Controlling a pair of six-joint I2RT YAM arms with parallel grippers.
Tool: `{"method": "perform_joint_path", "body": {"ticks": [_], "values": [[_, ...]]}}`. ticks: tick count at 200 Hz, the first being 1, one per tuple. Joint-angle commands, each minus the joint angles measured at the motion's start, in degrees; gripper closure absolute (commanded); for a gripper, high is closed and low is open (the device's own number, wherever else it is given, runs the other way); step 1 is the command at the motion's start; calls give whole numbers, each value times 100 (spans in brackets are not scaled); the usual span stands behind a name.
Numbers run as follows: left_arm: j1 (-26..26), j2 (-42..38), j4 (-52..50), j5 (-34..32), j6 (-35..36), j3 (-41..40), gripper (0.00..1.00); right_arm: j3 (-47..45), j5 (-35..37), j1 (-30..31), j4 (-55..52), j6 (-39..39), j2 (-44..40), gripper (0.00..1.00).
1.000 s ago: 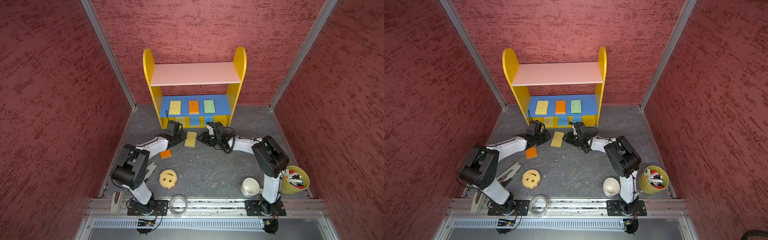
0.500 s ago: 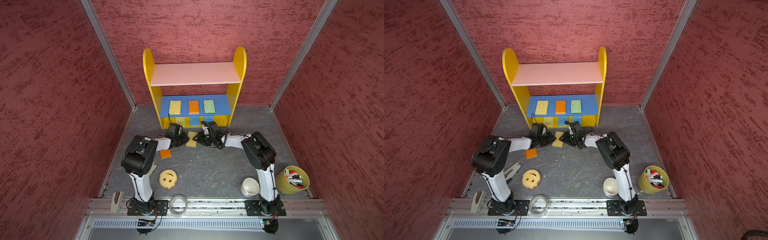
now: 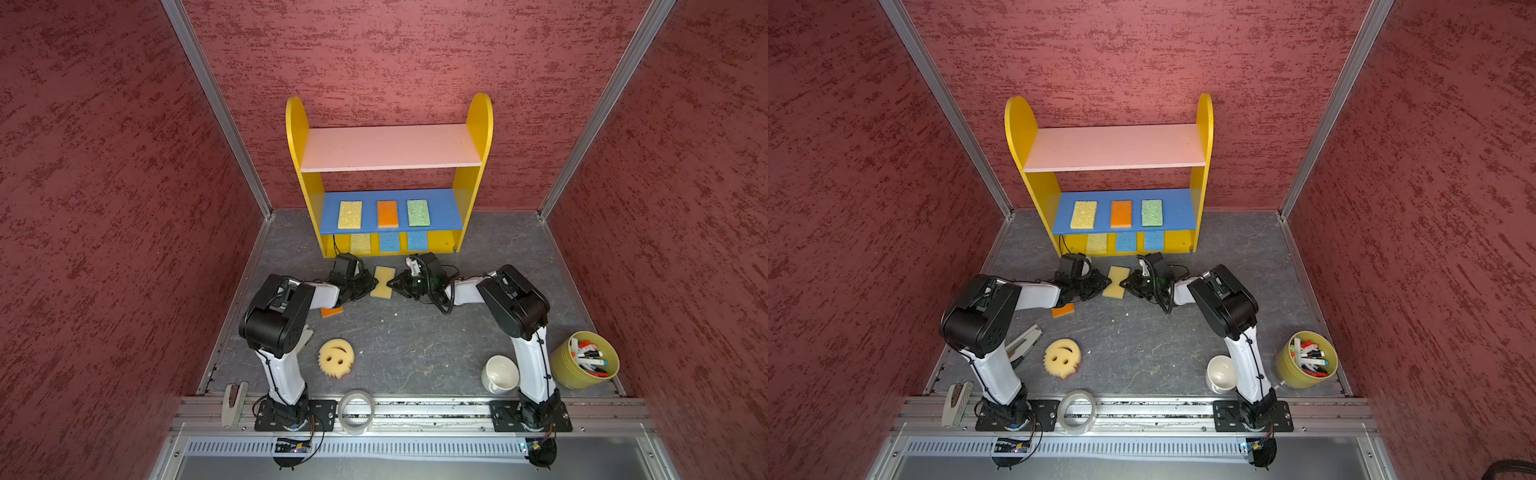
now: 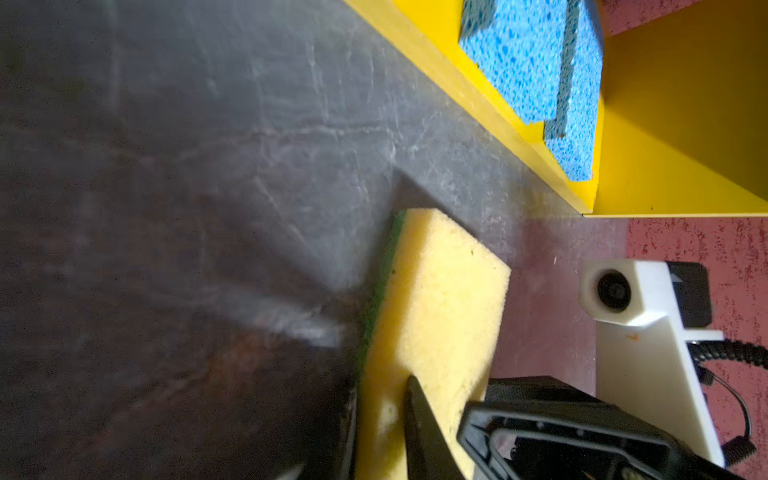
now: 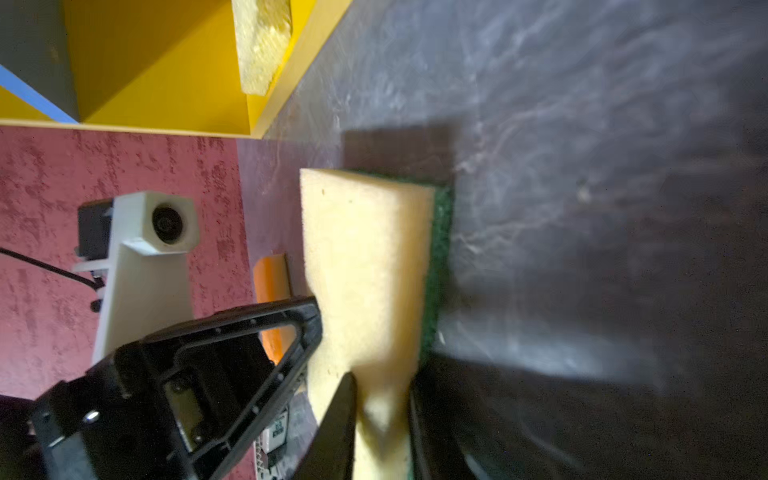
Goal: Arrange cleaning sponges on a shelf
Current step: Pick up the cleaning sponge from the center of the table.
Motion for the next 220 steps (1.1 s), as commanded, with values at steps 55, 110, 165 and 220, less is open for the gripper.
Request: {"method": "perform_joint_path", "body": {"ticks": [55, 110, 165, 220], "values": [[-266, -1218, -546, 134, -133, -111, 62, -474, -101, 163, -86, -16, -1009, 100], [-45, -2811, -1821, -332, 411, -2, 20, -430, -122, 118, -1267, -620, -2127, 100], [-56, -3401, -2343, 53, 266, 270, 24, 162, 86, 123, -2500, -1106, -2766, 100], [-259, -3863, -2561, 49, 199, 802, 25, 2599, 742, 118, -5663, -2416, -2848, 100]]}}
